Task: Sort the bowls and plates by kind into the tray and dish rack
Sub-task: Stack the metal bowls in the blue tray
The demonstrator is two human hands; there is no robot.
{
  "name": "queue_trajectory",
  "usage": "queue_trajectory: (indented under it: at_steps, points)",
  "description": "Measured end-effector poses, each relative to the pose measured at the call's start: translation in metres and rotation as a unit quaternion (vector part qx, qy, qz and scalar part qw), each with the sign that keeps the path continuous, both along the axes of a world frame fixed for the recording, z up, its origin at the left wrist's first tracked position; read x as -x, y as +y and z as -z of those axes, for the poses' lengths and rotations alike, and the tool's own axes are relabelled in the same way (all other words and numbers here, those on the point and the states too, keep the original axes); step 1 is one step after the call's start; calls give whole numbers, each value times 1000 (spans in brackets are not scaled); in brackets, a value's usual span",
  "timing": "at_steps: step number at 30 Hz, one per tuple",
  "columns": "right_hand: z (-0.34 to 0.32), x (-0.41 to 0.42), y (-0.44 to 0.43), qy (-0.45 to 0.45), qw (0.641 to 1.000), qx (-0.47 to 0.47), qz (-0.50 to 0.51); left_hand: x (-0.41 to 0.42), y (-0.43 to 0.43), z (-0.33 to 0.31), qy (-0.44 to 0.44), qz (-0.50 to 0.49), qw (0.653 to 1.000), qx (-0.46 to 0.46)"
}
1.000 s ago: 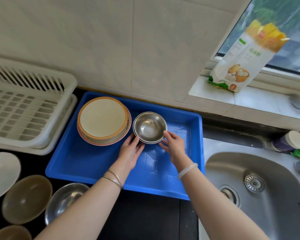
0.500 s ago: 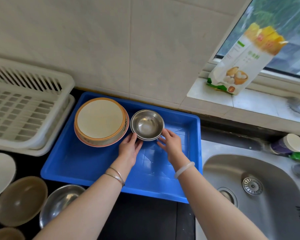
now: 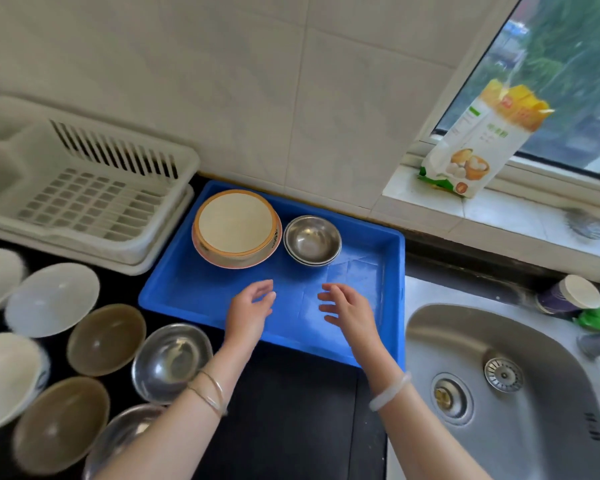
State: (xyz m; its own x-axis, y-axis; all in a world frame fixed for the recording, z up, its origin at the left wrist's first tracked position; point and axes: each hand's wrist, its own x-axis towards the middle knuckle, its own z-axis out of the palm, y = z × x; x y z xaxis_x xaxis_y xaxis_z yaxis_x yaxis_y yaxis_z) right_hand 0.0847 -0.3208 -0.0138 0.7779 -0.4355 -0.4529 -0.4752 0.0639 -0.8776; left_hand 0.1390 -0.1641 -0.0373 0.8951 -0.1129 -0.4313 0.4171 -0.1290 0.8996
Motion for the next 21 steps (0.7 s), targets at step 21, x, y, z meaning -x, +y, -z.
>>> queue_trajectory:
  at_steps: [21]
  points:
    - [55, 12, 178, 123, 953, 100, -257, 176, 195, 26, -14, -203, 896, -394]
